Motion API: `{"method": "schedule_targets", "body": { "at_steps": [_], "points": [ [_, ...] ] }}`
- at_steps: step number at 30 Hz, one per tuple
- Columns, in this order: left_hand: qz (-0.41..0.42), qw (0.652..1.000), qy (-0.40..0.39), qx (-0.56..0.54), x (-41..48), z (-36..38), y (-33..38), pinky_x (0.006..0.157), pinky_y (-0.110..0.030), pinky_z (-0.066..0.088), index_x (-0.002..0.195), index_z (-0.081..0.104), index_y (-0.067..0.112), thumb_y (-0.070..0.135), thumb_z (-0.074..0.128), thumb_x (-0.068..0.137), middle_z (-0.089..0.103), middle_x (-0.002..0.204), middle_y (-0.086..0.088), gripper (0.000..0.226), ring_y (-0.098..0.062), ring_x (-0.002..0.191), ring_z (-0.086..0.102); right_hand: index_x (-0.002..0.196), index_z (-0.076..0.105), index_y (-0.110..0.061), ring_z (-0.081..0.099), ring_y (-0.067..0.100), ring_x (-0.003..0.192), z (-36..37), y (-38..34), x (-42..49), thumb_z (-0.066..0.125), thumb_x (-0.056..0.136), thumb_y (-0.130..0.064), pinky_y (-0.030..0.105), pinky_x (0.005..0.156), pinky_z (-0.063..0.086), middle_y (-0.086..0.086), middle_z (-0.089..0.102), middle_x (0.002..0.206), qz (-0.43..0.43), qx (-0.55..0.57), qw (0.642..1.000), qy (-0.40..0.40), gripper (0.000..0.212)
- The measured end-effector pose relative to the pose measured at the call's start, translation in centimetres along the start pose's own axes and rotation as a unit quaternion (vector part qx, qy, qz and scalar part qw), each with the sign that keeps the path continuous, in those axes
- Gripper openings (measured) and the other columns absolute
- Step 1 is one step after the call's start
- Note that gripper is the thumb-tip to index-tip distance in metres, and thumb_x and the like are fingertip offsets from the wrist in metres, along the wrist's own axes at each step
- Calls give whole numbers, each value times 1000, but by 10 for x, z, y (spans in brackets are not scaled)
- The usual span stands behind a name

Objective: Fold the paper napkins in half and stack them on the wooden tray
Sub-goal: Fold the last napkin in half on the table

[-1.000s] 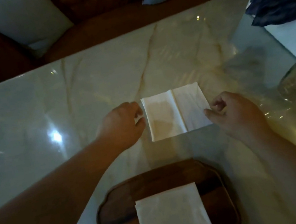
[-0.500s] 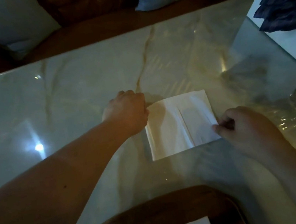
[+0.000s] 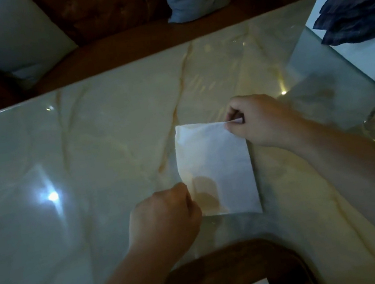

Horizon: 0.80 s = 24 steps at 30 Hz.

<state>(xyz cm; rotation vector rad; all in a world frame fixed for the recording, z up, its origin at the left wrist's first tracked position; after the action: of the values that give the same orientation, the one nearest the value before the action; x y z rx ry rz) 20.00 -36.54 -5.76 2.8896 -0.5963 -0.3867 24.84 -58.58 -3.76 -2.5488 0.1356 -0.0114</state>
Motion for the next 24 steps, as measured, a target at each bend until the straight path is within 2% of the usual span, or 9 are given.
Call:
{"method": "schedule_targets", "body": {
  "at_steps": [4,8,11,13,15,16,18,21,24],
  "points": [
    [25,1000,-4,-8,-5,-4,8,65,-29,51,80,56,24,49,47,86,64,78,4,28,-18,71,62,79,64,-22,59,10,72,12,-2,6,67,76,-21,24,60,42,-9,63,73,-18,14,1000,-16,4],
    [55,992,65,-90,31,-19,-6,75,-36,51,91,60,25,39,62,81,61,96,-2,17,-25,88,61,79,66,-18,63,17,71,21,14,4,71,71,-11,30,64,47,0,69,78,21,86,996,-25,11],
    [55,985,88,-141,71,-29,-14,82,-27,42,113,58,20,31,73,76,58,113,-4,41,-23,101,58,87,64,-21,65,22,77,21,23,5,76,69,-8,39,74,53,12,70,87,57,186,980,-44,25],
    [52,989,41,-130,95,-32,-13,86,-25,39,130,47,20,35,76,74,54,127,-3,65,-20,111,54,91,62,-22,65,26,81,19,23,5,78,69,-9,45,79,53,21,70,91,70,251,964,-59,30],
    [55,991,-17,-125,110,-31,-12,88,-27,41,138,39,21,38,79,71,53,129,-3,80,-19,112,53,90,61,-21,67,27,84,16,20,5,78,71,-8,44,82,53,19,71,90,69,279,956,-53,29],
    [56,991,-38,-117,114,-31,-12,88,-28,42,137,42,21,38,80,70,53,125,-3,79,-18,109,53,90,61,-21,67,23,82,13,18,4,77,72,-6,42,82,53,15,71,87,62,283,956,-46,29],
    [61,991,-46,-111,116,-34,-14,83,-26,42,119,59,23,36,79,72,54,112,1,53,-16,100,55,90,62,-20,64,15,75,8,10,-1,76,73,-3,35,78,52,5,70,80,42,293,955,-32,28],
    [79,986,7,-144,98,-39,-15,73,-22,43,90,66,26,29,75,76,58,96,6,17,-9,80,54,89,63,-20,62,8,72,0,0,-20,76,73,-2,26,72,52,-2,67,77,15,301,953,-20,28],
    [174,972,88,-134,58,-40,-9,75,-24,44,83,67,20,28,69,77,63,86,4,10,-10,79,56,83,62,-28,64,7,76,-5,-4,-49,78,72,-7,24,74,51,-5,68,77,-19,284,959,-13,29]
  ]
}}
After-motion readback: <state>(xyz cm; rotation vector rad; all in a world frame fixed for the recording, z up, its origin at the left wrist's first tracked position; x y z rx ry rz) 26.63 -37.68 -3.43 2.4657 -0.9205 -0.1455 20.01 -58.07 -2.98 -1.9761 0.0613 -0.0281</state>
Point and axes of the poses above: each hand's wrist, its own x-axis towards the middle knuckle, its own z-axis out of the palm, y = z × x, the point moved 5 cm from there along x, towards the middle knuckle
